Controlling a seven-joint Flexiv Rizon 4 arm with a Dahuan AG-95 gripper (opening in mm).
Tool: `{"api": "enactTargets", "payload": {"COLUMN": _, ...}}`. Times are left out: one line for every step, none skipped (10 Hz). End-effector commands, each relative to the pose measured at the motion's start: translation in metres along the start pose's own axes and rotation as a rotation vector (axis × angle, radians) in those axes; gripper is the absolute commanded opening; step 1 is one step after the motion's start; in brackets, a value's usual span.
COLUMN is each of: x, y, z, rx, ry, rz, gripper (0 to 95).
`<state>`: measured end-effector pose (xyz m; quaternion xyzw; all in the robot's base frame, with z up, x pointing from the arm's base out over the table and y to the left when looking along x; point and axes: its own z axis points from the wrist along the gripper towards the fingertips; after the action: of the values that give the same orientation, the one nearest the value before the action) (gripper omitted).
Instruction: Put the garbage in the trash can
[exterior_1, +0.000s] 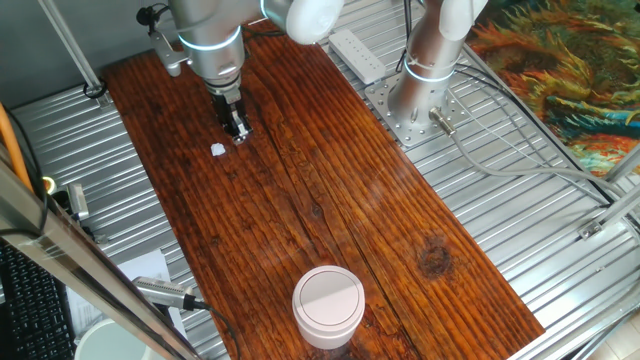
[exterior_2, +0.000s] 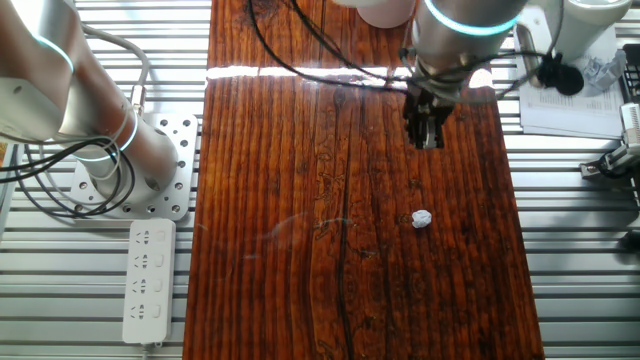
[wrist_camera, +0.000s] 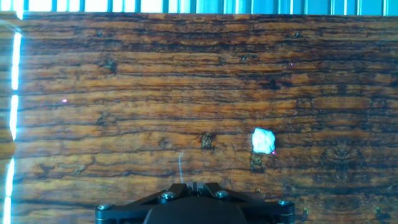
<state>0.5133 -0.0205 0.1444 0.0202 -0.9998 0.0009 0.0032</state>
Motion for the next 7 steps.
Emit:
{"api": "enactTargets", "payload": {"x": -0.003, "y": -0.008, "z": 0.010, "rx": -0.003, "ry": 0.007, "rz": -0.006, "gripper": 0.0}}
{"api": "enactTargets", "payload": {"x": -0.005, "y": -0.009, "z": 0.014, "rx": -0.002, "ry": 0.008, "rz": 0.000, "gripper": 0.0}}
{"api": "enactTargets", "payload": {"x": -0.005, "y": -0.010, "z": 0.015, "rx": 0.001, "ry": 0.008, "rz": 0.004, "gripper": 0.0}}
{"api": "enactTargets", "payload": {"x": -0.006, "y": -0.012, "z": 0.019, "rx": -0.001, "ry": 0.006, "rz": 0.008, "gripper": 0.0}}
{"api": "enactTargets", "payload": {"x": -0.008, "y": -0.016, "z": 0.027, "rx": -0.008, "ry": -0.004, "rz": 0.002, "gripper": 0.0}}
{"api": "enactTargets", "payload": {"x": -0.010, "y": -0.017, "z": 0.031, "rx": -0.008, "ry": -0.005, "rz": -0.006, "gripper": 0.0}}
{"api": "enactTargets", "payload": {"x": -0.011, "y": -0.019, "z": 0.037, "rx": -0.007, "ry": -0.006, "rz": -0.013, "gripper": 0.0}}
